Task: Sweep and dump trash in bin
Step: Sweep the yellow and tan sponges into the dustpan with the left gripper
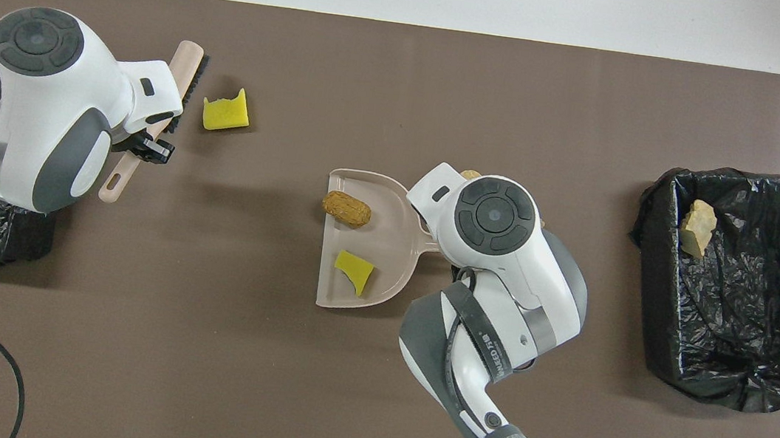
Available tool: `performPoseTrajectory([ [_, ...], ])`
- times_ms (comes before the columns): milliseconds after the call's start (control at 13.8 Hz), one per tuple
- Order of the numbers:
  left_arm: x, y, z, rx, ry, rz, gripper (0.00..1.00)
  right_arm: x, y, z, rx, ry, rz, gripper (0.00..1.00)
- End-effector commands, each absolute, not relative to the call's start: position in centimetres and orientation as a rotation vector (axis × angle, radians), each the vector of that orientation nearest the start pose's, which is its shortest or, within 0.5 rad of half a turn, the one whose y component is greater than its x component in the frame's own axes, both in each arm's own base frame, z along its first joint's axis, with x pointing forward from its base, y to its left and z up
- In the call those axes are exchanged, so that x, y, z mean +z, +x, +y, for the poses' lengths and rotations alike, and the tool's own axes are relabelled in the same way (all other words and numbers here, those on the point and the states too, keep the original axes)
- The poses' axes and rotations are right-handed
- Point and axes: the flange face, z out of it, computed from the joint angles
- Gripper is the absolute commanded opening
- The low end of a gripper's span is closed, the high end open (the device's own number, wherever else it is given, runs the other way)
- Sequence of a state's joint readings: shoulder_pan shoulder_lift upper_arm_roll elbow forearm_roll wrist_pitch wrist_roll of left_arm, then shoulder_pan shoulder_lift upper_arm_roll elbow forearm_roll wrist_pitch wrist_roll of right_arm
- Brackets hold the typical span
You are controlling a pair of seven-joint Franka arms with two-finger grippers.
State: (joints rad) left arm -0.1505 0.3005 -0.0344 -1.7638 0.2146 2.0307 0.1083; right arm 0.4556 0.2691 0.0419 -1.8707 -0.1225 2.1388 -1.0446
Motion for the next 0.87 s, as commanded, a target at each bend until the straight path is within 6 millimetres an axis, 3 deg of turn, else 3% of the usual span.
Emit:
performPoseTrajectory([
  [0,38.3,63.0,-10.4,0.042,-2.88,0.639,0.0,37.0,54.6,29.0,-0.048,2.102,2.24,0.0],
  [217,35.8,60.7,-12.7,0.139,-2.864,0.701,0.0,37.1,54.6,28.9,-0.048,2.107,2.237,0.0],
  [433,35.2,57.7,-15.5,0.215,-2.851,0.725,0.0,37.0,54.3,29.4,-0.035,2.15,2.194,0.0],
  [794,34.8,52.1,-22.1,0.268,-2.844,0.827,0.0,36.6,54.4,29.9,-0.011,2.163,2.175,0.0],
])
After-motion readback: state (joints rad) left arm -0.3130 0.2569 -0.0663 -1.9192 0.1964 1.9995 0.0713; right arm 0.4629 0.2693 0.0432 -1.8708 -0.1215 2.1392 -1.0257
